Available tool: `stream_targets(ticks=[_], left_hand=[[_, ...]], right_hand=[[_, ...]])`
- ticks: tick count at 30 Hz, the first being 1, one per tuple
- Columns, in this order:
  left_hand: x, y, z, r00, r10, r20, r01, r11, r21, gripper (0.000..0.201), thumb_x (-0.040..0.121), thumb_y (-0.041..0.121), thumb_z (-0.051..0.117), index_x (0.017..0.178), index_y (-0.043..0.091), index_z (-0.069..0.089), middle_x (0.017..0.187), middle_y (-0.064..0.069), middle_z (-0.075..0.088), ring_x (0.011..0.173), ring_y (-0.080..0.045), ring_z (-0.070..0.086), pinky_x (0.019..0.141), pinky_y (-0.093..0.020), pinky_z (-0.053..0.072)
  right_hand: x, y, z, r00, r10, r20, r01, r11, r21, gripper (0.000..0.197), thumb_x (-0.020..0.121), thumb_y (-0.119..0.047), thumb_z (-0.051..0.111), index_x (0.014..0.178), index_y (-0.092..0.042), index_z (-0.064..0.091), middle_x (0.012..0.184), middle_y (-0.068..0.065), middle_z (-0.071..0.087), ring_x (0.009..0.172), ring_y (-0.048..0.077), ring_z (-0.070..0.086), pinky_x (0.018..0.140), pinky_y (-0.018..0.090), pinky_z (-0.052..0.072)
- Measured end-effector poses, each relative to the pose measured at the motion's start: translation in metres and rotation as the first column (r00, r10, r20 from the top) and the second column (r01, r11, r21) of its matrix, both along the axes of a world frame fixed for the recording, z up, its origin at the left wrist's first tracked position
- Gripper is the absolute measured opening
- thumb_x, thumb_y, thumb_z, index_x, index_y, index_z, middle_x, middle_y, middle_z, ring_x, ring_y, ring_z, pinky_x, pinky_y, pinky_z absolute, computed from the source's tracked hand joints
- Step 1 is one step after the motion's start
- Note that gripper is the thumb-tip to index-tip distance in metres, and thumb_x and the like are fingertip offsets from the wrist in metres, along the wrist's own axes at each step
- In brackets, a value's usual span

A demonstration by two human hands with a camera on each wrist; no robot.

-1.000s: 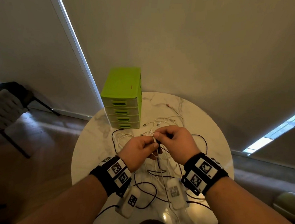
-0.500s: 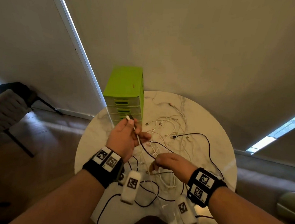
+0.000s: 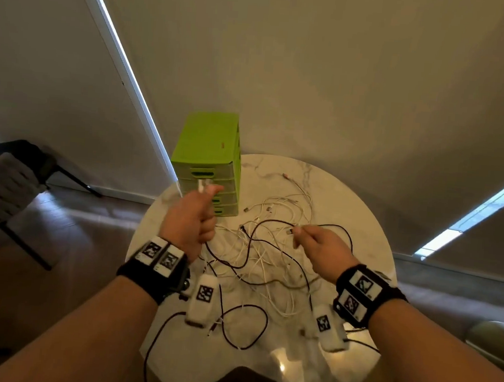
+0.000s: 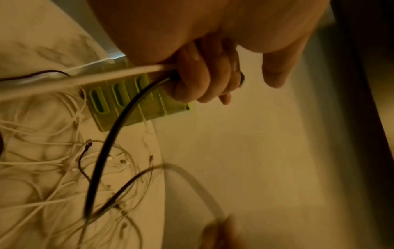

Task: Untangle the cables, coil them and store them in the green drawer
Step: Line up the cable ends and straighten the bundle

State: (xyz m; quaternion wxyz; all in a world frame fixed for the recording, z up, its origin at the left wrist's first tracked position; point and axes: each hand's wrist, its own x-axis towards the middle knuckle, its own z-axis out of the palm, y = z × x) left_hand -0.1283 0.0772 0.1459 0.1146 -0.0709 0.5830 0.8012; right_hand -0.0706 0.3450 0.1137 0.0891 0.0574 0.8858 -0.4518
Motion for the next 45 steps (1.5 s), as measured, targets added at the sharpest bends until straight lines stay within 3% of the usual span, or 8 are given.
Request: stream_targets(ticks=[6, 11, 18, 23, 28, 34, 39, 45], left_hand=[[0.022, 0.051, -0.001, 0.929, -0.328, -0.169, 0.260, 0.907, -0.331, 0.033, 0.089, 0.050, 0.070, 0.092, 0.018, 0.067, 0.052, 0.006, 0.037, 0.043, -0.016, 0.028, 0.044, -0.024, 0.027], [0.010, 0.039, 0.007, 0.985, -0.032, -0.168, 0.012, 0.993, -0.120, 0.020, 0.098, 0.034, 0.063, 0.081, 0.024, 0.059, 0.055, 0.007, 0.032, 0.046, -0.012, 0.025, 0.044, -0.025, 0.021], [-0.011, 0.009, 0.018, 0.956, 0.267, -0.118, -0.249, 0.956, 0.153, 0.024, 0.104, 0.033, 0.054, 0.082, 0.025, 0.052, 0.057, 0.009, 0.028, 0.044, -0.006, 0.021, 0.035, -0.021, 0.021], [-0.007, 0.010, 0.008, 0.958, 0.270, -0.094, -0.256, 0.957, 0.137, 0.036, 0.106, 0.035, 0.050, 0.072, 0.026, 0.045, 0.054, 0.008, 0.023, 0.041, -0.007, 0.016, 0.037, -0.021, 0.015], [-0.003, 0.016, -0.002, 0.964, 0.254, -0.075, -0.244, 0.962, 0.120, 0.035, 0.106, 0.037, 0.049, 0.074, 0.025, 0.047, 0.055, 0.007, 0.024, 0.041, -0.007, 0.017, 0.037, -0.020, 0.015], [-0.005, 0.017, -0.003, 0.969, 0.243, -0.050, -0.236, 0.964, 0.122, 0.032, 0.106, 0.037, 0.049, 0.077, 0.024, 0.050, 0.056, 0.006, 0.025, 0.042, -0.009, 0.017, 0.038, -0.022, 0.014], [-0.007, 0.019, -0.011, 0.975, 0.214, -0.063, -0.207, 0.973, 0.097, 0.032, 0.106, 0.036, 0.049, 0.076, 0.024, 0.046, 0.055, 0.006, 0.025, 0.042, -0.008, 0.017, 0.037, -0.022, 0.014], [-0.005, 0.030, -0.017, 0.981, 0.186, -0.055, -0.181, 0.981, 0.074, 0.032, 0.107, 0.033, 0.048, 0.076, 0.025, 0.046, 0.057, 0.005, 0.023, 0.041, -0.008, 0.017, 0.036, -0.019, 0.016]], right_hand=[[-0.005, -0.039, 0.083, 0.966, 0.125, -0.225, -0.169, 0.967, -0.189, 0.037, 0.104, -0.037, 0.052, 0.078, -0.016, 0.069, 0.050, -0.014, 0.048, 0.050, 0.002, 0.041, 0.057, 0.027, 0.036], [-0.001, -0.021, 0.054, 0.975, 0.093, -0.204, -0.145, 0.956, -0.255, 0.017, 0.099, -0.027, 0.064, 0.088, -0.013, 0.067, 0.069, 0.002, 0.057, 0.063, 0.010, 0.050, 0.064, 0.028, 0.045], [0.009, 0.017, -0.029, 0.996, 0.062, 0.067, -0.071, 0.988, 0.136, 0.016, 0.102, -0.032, 0.056, 0.094, -0.027, 0.069, 0.096, -0.005, 0.070, 0.090, 0.014, 0.065, 0.090, 0.044, 0.054], [-0.006, 0.001, 0.014, 0.985, -0.142, -0.094, 0.109, 0.949, -0.294, 0.020, 0.104, -0.021, 0.053, 0.098, -0.029, 0.070, 0.101, -0.008, 0.073, 0.100, 0.015, 0.070, 0.082, 0.040, 0.062], [-0.015, -0.027, 0.080, 0.887, -0.222, -0.405, -0.052, 0.824, -0.565, 0.024, 0.105, -0.007, 0.050, 0.107, -0.018, 0.072, 0.100, -0.003, 0.072, 0.098, 0.016, 0.069, 0.085, 0.033, 0.061], [-0.016, -0.021, 0.062, 0.918, -0.045, -0.395, -0.005, 0.992, -0.125, 0.020, 0.104, -0.022, 0.055, 0.106, -0.030, 0.074, 0.081, -0.030, 0.064, 0.079, -0.007, 0.061, 0.078, 0.027, 0.055], [-0.018, -0.016, 0.070, 0.774, -0.307, -0.553, 0.075, 0.913, -0.402, 0.021, 0.104, -0.018, 0.053, 0.102, -0.031, 0.069, 0.090, -0.012, 0.068, 0.086, 0.014, 0.067, 0.081, 0.027, 0.055], [-0.020, -0.002, 0.038, 0.942, -0.059, -0.330, 0.041, 0.997, -0.062, 0.019, 0.105, -0.020, 0.048, 0.100, -0.026, 0.066, 0.092, -0.008, 0.069, 0.091, 0.006, 0.064, 0.090, 0.040, 0.053]])
